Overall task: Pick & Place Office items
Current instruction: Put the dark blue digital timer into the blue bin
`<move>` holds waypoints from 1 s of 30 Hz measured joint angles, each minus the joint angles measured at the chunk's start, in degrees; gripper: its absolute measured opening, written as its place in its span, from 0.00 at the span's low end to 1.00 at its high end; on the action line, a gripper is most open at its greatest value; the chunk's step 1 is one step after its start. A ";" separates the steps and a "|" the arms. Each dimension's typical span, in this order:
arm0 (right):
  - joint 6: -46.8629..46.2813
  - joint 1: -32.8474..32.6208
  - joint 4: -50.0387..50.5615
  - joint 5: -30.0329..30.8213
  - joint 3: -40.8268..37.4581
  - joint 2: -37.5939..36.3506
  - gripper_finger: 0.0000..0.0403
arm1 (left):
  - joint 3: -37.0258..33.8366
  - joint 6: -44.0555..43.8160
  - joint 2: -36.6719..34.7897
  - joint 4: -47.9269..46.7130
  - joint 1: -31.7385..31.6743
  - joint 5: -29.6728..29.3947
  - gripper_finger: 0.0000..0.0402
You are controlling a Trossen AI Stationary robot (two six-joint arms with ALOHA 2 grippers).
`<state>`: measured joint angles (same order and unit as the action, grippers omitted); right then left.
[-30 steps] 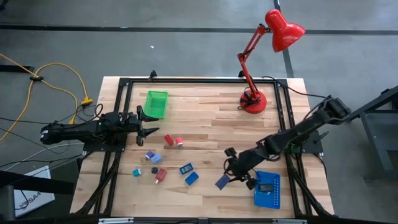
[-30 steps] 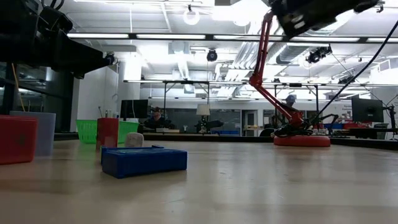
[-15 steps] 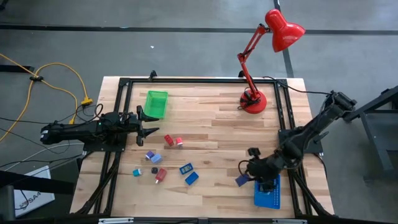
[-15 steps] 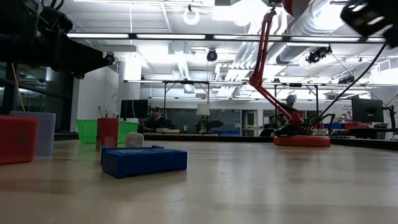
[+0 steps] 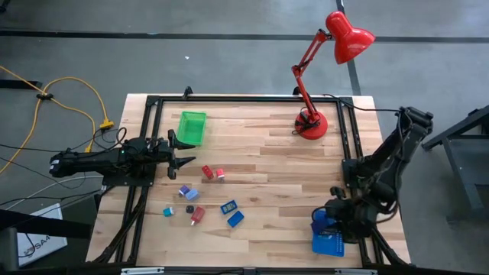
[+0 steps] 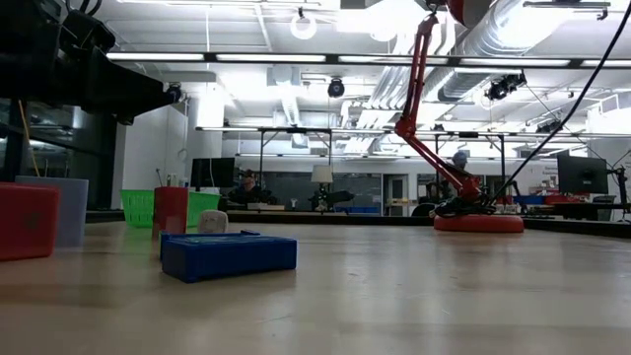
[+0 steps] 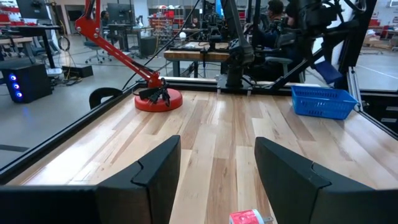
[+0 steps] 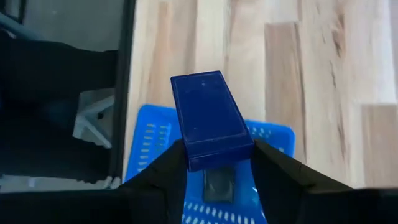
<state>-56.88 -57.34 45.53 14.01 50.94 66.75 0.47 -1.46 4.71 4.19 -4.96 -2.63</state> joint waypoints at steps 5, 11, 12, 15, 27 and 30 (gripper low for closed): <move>-4.32 -2.94 2.73 1.95 0.00 -0.07 0.36 | 0.00 -0.02 0.00 0.02 -0.01 0.00 0.50; -7.86 -4.53 3.93 2.50 0.00 -0.07 0.36 | 0.00 -0.01 0.00 0.02 0.01 0.00 0.50; -8.64 -4.68 4.23 2.46 0.00 -0.07 0.36 | 0.00 -0.02 0.00 0.02 -0.01 0.00 0.50; -11.40 -5.34 6.02 2.36 0.00 -0.05 0.36 | 0.00 -0.02 0.00 0.02 0.01 0.00 0.50; -22.73 -8.37 7.52 2.28 0.00 6.21 0.36 | 0.00 -0.02 0.00 0.02 -0.01 0.00 0.50; -26.72 -9.33 7.12 2.48 0.00 8.36 0.36 | 0.00 -0.01 0.00 0.02 0.00 0.00 0.50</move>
<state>-83.60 -66.67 52.65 16.49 50.94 75.10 0.47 -1.47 4.71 4.21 -4.96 -2.63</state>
